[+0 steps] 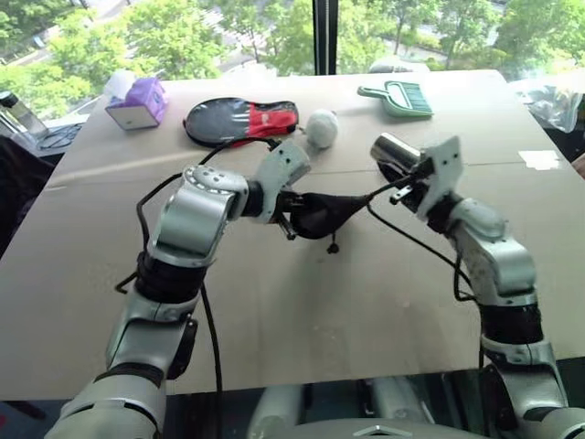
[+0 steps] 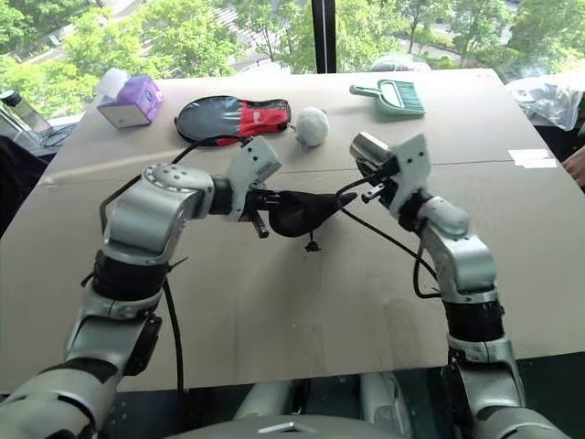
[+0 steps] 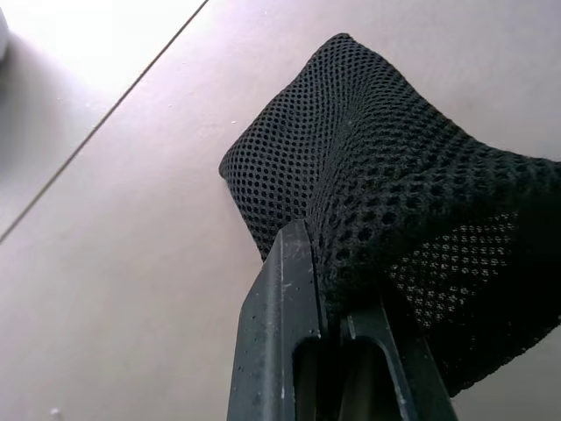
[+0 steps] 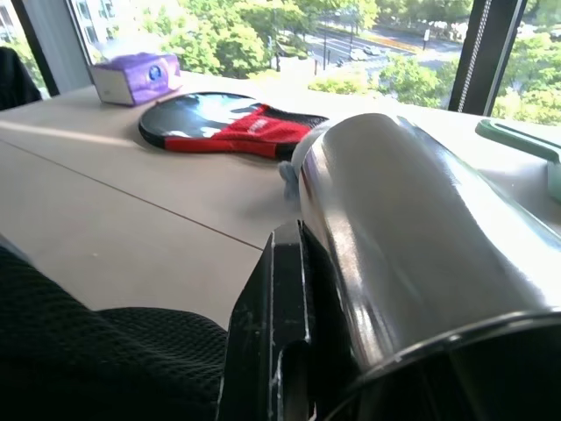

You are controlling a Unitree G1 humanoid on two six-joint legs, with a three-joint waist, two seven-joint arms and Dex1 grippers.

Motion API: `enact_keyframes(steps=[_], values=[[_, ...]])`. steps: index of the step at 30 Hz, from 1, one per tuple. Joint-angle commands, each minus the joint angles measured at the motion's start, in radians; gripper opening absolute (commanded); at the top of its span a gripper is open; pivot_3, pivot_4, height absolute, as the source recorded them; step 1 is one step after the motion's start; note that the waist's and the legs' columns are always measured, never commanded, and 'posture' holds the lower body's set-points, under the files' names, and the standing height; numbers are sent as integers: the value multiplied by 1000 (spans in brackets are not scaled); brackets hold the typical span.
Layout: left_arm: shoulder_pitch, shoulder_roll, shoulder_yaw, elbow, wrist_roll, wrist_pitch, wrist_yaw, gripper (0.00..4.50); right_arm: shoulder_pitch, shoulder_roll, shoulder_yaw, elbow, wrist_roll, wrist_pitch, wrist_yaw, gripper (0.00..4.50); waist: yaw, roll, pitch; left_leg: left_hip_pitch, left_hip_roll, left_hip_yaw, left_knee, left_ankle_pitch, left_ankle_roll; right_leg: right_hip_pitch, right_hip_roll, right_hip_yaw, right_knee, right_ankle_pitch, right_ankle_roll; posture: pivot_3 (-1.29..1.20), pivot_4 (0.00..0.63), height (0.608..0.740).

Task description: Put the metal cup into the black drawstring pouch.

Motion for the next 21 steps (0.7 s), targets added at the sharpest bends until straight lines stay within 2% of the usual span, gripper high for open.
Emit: enact_keyframes(steps=[1, 4, 8, 13, 17, 21], values=[[-86, -24, -94, 55, 19, 70, 107, 0, 90, -37, 22, -236, 128, 119, 36, 75, -1, 0, 0, 0, 0, 0, 0, 0, 0, 0, 0, 0, 0, 0, 0, 0, 150, 740], [-135, -90, -132, 122, 2, 94, 173, 0, 166, -35, 56, -371, 202, 197, 1, 75, -1, 0, 0, 0, 0, 0, 0, 0, 0, 0, 0, 1, 0, 0, 0, 0, 150, 740], [-179, -198, -121, 221, -20, 134, 264, 0, 209, -5, 121, -425, 202, 227, -65, 75, 2, 0, 0, 1, 0, 1, 0, 0, 0, -1, 0, 3, 1, 0, 0, 0, 150, 740], [-240, -313, -23, 325, -79, 206, 334, 0, 247, -54, 198, -415, 99, 241, -128, 75, 5, 0, 0, 0, 0, 1, 1, 0, 0, -1, 0, 3, 1, 0, 0, 0, 150, 740], [-256, -333, -8, 341, -122, 213, 356, 0, 284, -64, 215, -353, 30, 210, -171, 75, 2, 0, 0, 0, -1, 1, 0, 0, 0, -1, 0, 3, 1, 0, 0, 0, 150, 740], [-255, -337, 24, 331, -175, 244, 368, 0, 315, -15, 208, -303, 30, 167, -182, 75, 5, 0, 0, 0, 0, 2, 0, 0, 0, -1, 0, 3, 1, 0, 0, 0, 150, 740]])
